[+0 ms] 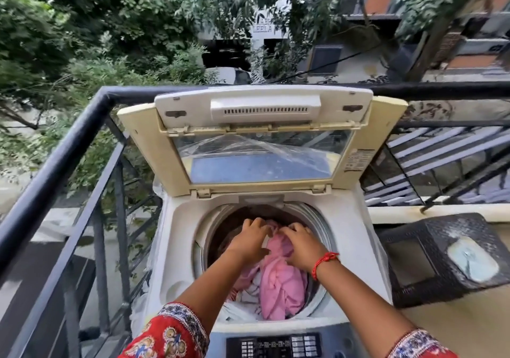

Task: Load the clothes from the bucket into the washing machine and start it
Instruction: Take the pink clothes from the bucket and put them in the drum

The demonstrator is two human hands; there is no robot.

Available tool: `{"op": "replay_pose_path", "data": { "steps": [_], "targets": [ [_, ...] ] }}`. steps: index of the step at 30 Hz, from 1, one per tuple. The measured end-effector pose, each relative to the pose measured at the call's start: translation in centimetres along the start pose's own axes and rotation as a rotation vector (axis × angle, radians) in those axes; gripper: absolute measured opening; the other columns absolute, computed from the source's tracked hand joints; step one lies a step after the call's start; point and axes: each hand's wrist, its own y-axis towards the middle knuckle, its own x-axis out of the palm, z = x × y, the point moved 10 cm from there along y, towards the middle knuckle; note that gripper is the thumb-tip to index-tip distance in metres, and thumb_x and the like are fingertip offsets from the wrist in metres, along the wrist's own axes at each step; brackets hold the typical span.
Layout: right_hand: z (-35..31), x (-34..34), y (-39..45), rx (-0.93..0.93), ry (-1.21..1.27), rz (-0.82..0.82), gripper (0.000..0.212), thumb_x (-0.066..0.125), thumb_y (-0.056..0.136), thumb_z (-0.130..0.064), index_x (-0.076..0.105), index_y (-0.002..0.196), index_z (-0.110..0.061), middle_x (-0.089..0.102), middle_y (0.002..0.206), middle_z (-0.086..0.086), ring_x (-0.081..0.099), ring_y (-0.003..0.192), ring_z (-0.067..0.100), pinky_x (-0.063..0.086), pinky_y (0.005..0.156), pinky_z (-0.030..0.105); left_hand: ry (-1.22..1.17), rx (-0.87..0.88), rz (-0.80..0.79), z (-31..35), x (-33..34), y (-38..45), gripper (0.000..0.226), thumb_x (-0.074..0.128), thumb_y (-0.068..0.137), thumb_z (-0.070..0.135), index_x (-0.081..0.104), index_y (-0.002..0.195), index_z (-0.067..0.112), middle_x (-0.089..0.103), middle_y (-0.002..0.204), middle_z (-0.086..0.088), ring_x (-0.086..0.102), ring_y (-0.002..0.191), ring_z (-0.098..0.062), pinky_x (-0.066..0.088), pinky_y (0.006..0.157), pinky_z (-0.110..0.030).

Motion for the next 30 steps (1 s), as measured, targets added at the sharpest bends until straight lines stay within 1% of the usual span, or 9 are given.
{"op": "replay_pose_path", "data": {
  "steps": [4,8,10,12,15,18,21,25,30],
  "targets": [
    [1.1,-0.4,-2.4,0.068,0.054,0.090,0.072,0.073,0.076,-0.038,0.039,0.138,-0.030,0.041,0.132,0.005,0.045,0.120,0.032,0.047,0.098,0.044,0.040,0.110,0.033,3.4,-0.3,-0.1,0.047,0.069,0.084,0.027,0.051,0.127,0.018,0.040,0.133,-0.006,0.034,0.120,-0.031,0.046,0.097,-0.045],
    [2.9,-0.7,-5.9,0.165,0.112,0.182,0.066,0.071,0.076,-0.034,0.043,0.135,-0.023,0.045,0.130,0.008,0.048,0.119,0.035,0.048,0.096,0.044,0.069,0.187,0.081,7.2,0.1,0.0,0.043,0.067,0.082,0.032,0.053,0.120,0.019,0.044,0.126,-0.004,0.039,0.117,-0.031,0.048,0.092,-0.049],
    [4.2,-1.0,-8.3,0.226,0.132,0.255,0.062,0.068,0.076,-0.036,0.045,0.131,-0.025,0.047,0.126,0.009,0.050,0.115,0.036,0.050,0.092,0.045,0.062,0.241,0.079,9.7,0.8,-0.3,0.040,0.064,0.083,0.030,0.053,0.119,0.017,0.045,0.125,-0.005,0.040,0.116,-0.031,0.048,0.090,-0.048],
    [6.3,-0.9,-11.4,0.308,0.163,0.315,0.063,0.071,0.075,-0.036,0.045,0.131,-0.028,0.047,0.126,0.007,0.050,0.114,0.034,0.051,0.091,0.046,0.047,0.335,0.076,13.3,1.6,-0.9,0.038,0.064,0.083,0.031,0.055,0.117,0.016,0.048,0.122,-0.007,0.040,0.115,-0.030,0.048,0.090,-0.047],
    [9.6,-0.6,-16.2,0.399,0.227,0.367,0.071,0.077,0.069,-0.035,0.045,0.132,-0.030,0.047,0.130,0.004,0.050,0.117,0.030,0.048,0.097,0.043,0.058,0.463,0.040,18.6,3.2,-1.7,0.041,0.068,0.082,0.040,0.055,0.114,0.020,0.050,0.124,-0.004,0.041,0.118,-0.029,0.047,0.092,-0.047],
    [13.6,-0.9,-22.5,0.498,0.277,0.472,0.070,0.073,0.069,-0.040,0.042,0.132,-0.037,0.046,0.131,-0.001,0.051,0.120,0.027,0.048,0.098,0.042,0.117,0.588,0.048,25.1,5.1,-3.4,0.043,0.068,0.081,0.043,0.052,0.117,0.027,0.050,0.129,-0.001,0.041,0.122,-0.029,0.043,0.097,-0.051],
    [17.1,-1.7,-28.9,0.578,0.310,0.577,0.075,0.081,0.067,-0.030,0.048,0.134,-0.028,0.049,0.131,0.003,0.053,0.118,0.026,0.044,0.103,0.038,0.167,0.647,0.053,31.3,7.0,-5.2,0.047,0.066,0.082,0.047,0.048,0.123,0.031,0.046,0.134,0.003,0.037,0.127,-0.027,0.037,0.102,-0.055],
    [21.9,-1.1,-36.3,0.686,0.310,0.629,0.077,0.084,0.064,-0.029,0.048,0.133,-0.032,0.048,0.129,0.000,0.055,0.112,0.027,0.048,0.097,0.037,0.279,0.741,0.040,39.2,10.6,-7.6,0.053,0.065,0.082,0.049,0.047,0.127,0.027,0.045,0.134,0.001,0.038,0.127,-0.028,0.035,0.104,-0.054],
    [27.6,2.0,-43.3,0.730,0.349,0.605,0.069,0.081,0.068,-0.038,0.052,0.130,-0.028,0.049,0.129,0.004,0.053,0.112,0.030,0.049,0.093,0.040,0.337,0.742,-0.019,46.1,16.6,-9.3,0.052,0.067,0.083,0.043,0.045,0.128,0.030,0.044,0.137,0.002,0.035,0.132,-0.027,0.034,0.104,-0.058]
  ]
}}
